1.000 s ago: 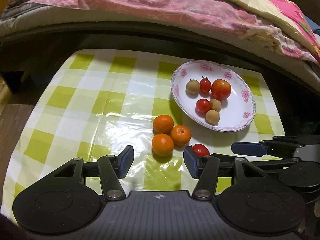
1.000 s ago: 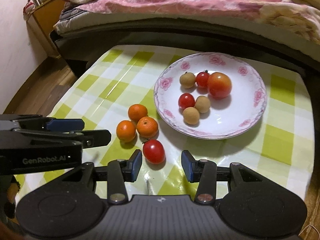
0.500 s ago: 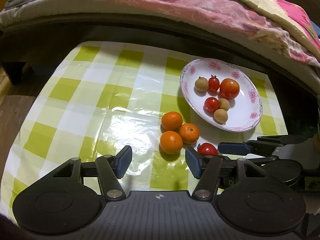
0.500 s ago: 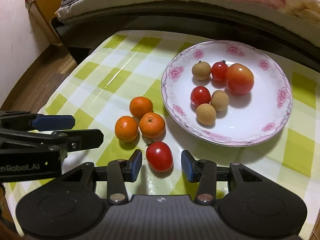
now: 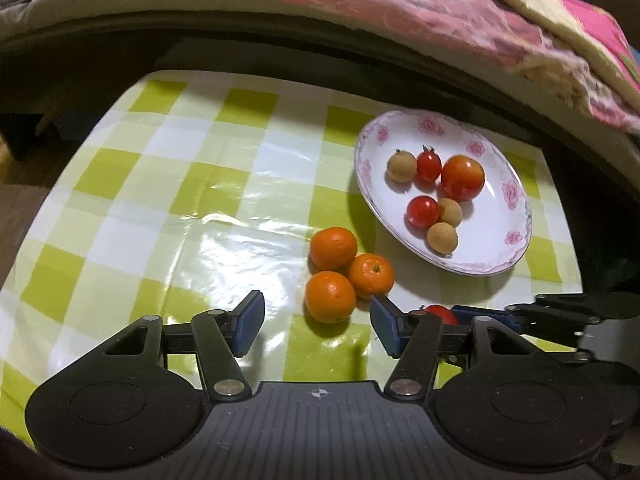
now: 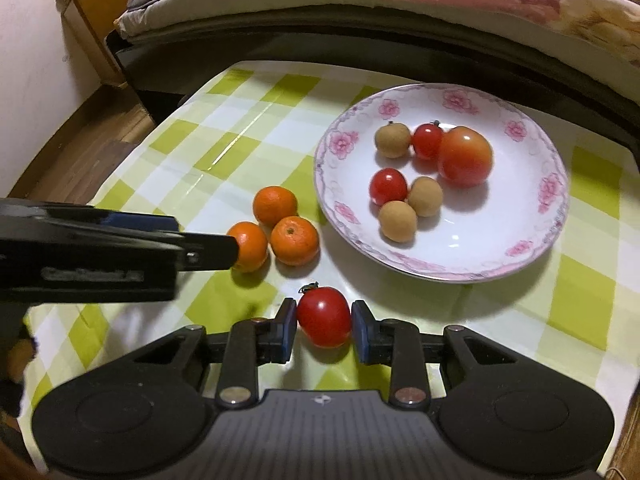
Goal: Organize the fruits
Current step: 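Grasp a mandarin with left tool while right tool grasps a red tomato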
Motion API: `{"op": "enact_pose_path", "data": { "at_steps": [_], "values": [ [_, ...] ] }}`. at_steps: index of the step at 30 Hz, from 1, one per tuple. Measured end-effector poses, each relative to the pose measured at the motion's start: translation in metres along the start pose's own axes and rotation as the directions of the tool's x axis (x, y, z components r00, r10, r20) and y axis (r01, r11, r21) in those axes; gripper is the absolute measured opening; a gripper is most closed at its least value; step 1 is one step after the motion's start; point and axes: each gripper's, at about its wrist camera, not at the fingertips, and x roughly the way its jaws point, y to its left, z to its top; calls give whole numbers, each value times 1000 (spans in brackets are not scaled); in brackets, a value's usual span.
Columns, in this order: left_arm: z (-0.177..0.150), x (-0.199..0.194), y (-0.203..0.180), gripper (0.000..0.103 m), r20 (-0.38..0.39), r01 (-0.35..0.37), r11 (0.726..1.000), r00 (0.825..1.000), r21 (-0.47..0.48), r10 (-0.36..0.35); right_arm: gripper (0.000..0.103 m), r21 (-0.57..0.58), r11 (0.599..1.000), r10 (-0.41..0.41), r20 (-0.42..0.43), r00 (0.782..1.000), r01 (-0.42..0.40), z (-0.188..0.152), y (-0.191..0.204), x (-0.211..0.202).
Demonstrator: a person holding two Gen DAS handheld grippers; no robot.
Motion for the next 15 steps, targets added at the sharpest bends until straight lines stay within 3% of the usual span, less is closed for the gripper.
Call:
{"op": "enact_pose_path", "data": {
  "at_steps": [5,11,14,15],
  "values": [
    [2,15,-11,58,-1,-24,998,1000,60,25,37,19,1000,-2,-11,1000,2,-4,-8,-3],
    [5,27,-12,56,1,-24,998,1000,56,24,37,35,999,-3,-13,1000,3,-7,-15,-6],
    [3,30,-15,41,-19,-22,998,1000,57,23,37,38,999,-6,-12,1000,6,-8,-17,-6],
    [2,31,-16,41,-23,-25,998,999,61,26,37,39,999,-6,-11,1000,6,-8,-17,-7]
  ]
}}
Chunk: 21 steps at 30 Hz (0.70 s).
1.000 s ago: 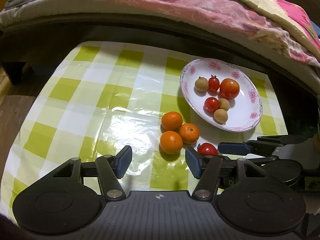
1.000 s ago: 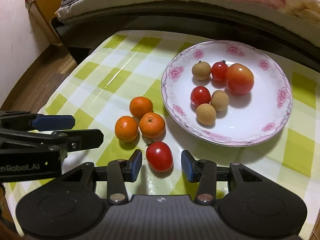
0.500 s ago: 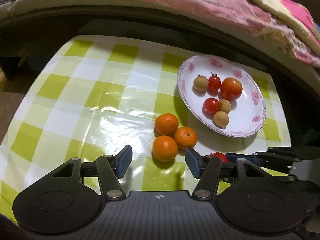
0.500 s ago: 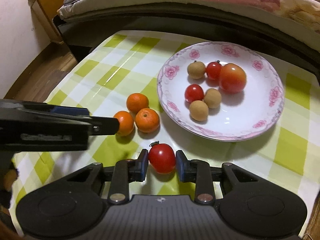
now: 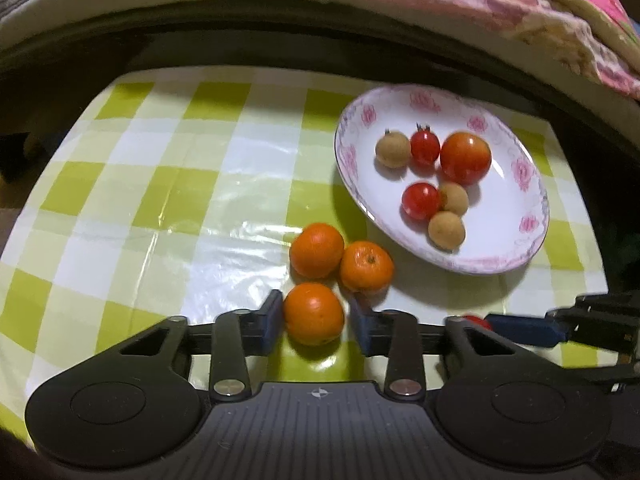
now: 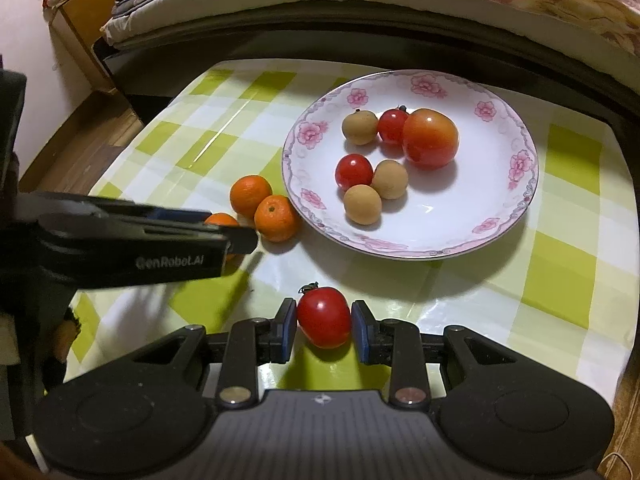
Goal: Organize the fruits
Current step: 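Grasp a mandarin with left tool while right tool grasps a red tomato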
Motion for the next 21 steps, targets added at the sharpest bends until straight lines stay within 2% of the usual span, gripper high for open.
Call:
{"op": "enact_pose_path", "data": {
  "at_steps": [9,14,21],
  "values": [
    [-8,-7,2,41,-5,8,1000,1000,-3,-8,37,-11,1000,-11,0,1000,11,-1,2,-1],
    [-28,-26,-1,41,-21,25,999,999,45,-24,37,-30,999,-24,4,1000,24,-5,8,-6],
    [-63,-47,-12,41,-45,43,994,998,103,-39,37,-75,996,-44,-6,999,44,-30,18,-24]
  ]
}}
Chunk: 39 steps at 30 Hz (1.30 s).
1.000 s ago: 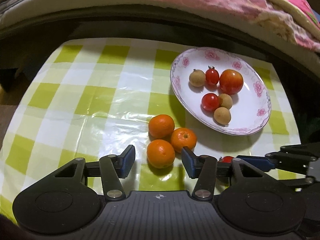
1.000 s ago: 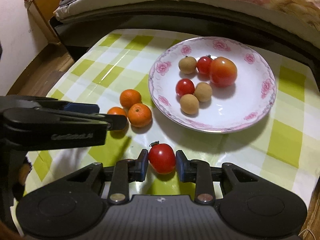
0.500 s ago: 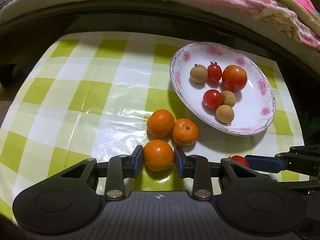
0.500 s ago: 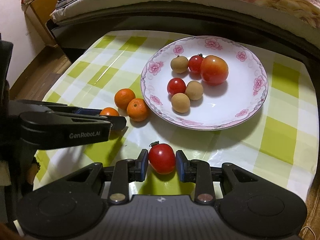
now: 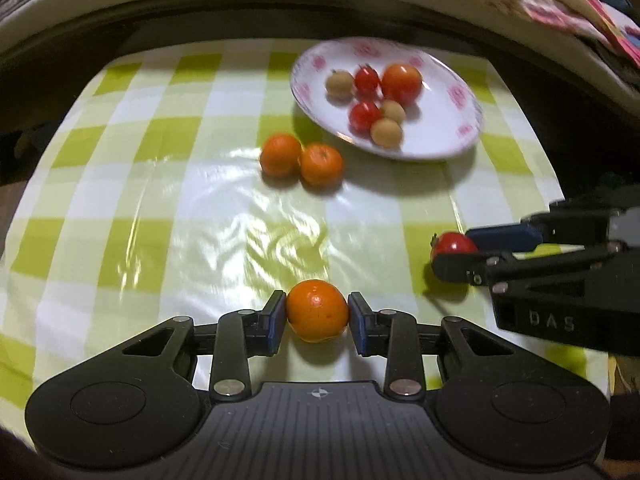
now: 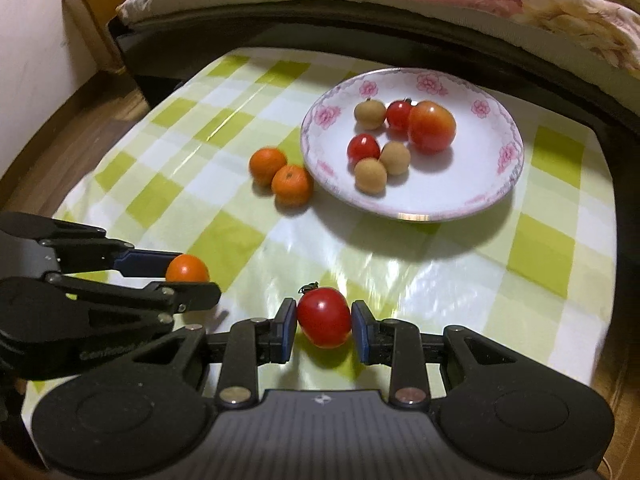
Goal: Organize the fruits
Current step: 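Grasp a mandarin with left tool while right tool grasps a red tomato, then carry the mandarin and red tomato over the plate and release both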
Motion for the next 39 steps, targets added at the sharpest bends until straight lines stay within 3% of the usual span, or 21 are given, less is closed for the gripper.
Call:
{"op": "enact_pose_path", "data": {
  "at_steps": [7,21,39],
  "values": [
    [-10,4,-2,42,-18,-13,1000,1000,21,13,37,-29,999,-16,-42,999,15,-25,11,0],
    [-2,9,-3,54,0,-9,1000,1000,25,9,38,-17,1000,1,-51,999,-2,-19,3,6],
    [1,14,-10,41,-15,-39,998,999,49,40,37,-56,998,-23,-55,998,20,-19,6,6]
  ]
}}
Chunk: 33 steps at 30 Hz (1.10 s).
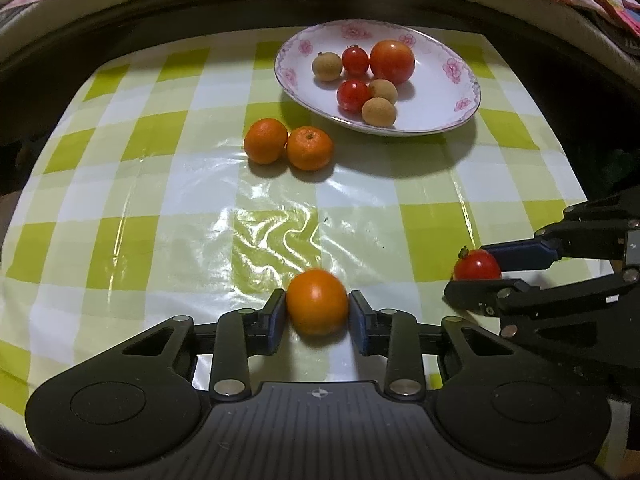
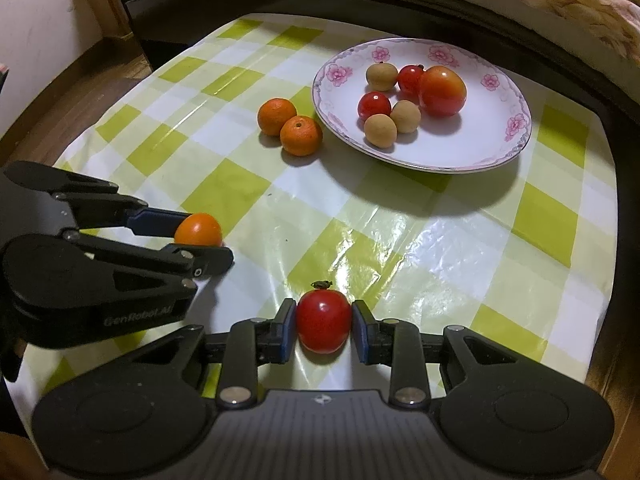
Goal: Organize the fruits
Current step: 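Carry the mandarin and red tomato over the plate and release both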
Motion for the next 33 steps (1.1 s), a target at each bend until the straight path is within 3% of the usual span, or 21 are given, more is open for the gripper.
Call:
{"op": "enact_pose_path", "data": {
  "at_steps": [8,12,23,33],
  "values": [
    [3,3,0,46,14,-15,1000,1000,-26,15,37,-4,1000,-2,2,1000,2,-1,1,1],
    [3,1,-3,40,17,-30,999,999,-16,30,37,0,1000,-7,2,1000,7,-1,1,0],
    [-4,-4,0,40,9,-59,998,998,-31,59,36,23,999,-36,29,999,35,-3,-5,-13],
    [22,-8,8,40,45,44,996,998,-84,-40,36,103,994,-46,74,996,38,21,-22,-18]
  ]
}}
